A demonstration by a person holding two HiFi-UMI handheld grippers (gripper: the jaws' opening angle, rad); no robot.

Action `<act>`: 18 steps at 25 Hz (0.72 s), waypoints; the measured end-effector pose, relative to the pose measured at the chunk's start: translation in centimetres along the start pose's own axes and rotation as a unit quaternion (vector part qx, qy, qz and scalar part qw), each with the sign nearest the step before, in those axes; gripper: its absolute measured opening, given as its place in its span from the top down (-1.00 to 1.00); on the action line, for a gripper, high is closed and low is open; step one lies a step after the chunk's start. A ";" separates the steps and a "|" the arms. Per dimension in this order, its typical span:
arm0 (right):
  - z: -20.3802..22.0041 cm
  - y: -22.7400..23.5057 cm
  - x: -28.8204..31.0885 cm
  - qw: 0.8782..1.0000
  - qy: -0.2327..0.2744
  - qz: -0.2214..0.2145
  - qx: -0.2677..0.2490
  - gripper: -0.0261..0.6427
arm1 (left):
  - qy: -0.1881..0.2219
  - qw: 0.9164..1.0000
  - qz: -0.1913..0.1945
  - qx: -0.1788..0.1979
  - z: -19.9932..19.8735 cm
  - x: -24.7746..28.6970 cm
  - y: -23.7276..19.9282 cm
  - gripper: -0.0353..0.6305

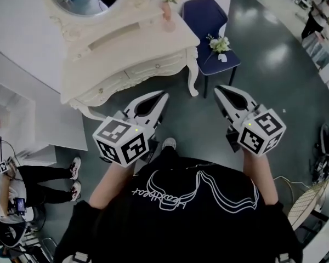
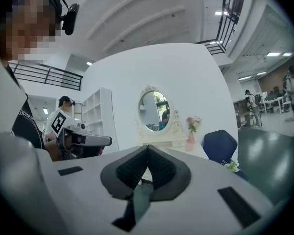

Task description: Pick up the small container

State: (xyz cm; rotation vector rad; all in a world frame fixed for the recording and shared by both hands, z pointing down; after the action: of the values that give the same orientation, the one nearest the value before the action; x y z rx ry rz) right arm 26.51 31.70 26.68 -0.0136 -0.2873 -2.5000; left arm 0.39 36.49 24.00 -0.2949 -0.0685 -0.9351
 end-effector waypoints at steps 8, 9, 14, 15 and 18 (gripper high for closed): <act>0.3 3.5 2.4 0.999 0.010 0.030 0.019 0.91 | -0.006 1.000 -0.001 -0.016 -0.3 2.5 -4.3 0.88; 0.2 4.1 3.0 0.999 0.010 0.033 0.022 0.91 | -0.008 1.000 0.000 -0.018 -0.3 3.0 -5.0 0.88; 0.0 7.4 7.8 0.999 0.003 0.043 0.032 0.91 | -0.022 0.999 0.008 -0.031 -0.9 6.4 -10.0 0.88; -0.2 8.2 9.0 0.998 0.002 0.045 0.034 0.91 | -0.024 0.999 0.009 -0.034 -1.2 7.3 -11.3 0.88; -0.8 10.9 13.1 0.998 -0.002 0.049 0.042 0.91 | -0.029 0.999 0.015 -0.040 -2.4 10.3 -15.3 0.88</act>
State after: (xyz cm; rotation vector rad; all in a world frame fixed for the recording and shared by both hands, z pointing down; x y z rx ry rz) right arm 22.32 15.36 29.11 0.0004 -0.3836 -2.3891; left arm -5.90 19.24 27.00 -0.3953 -0.0801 -0.9001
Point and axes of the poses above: the fingertips, and each gripper's own axes: x forward along the fingers, y to its right, z out of its underside, the point moved 10 cm from there along -x, backward along the fingers
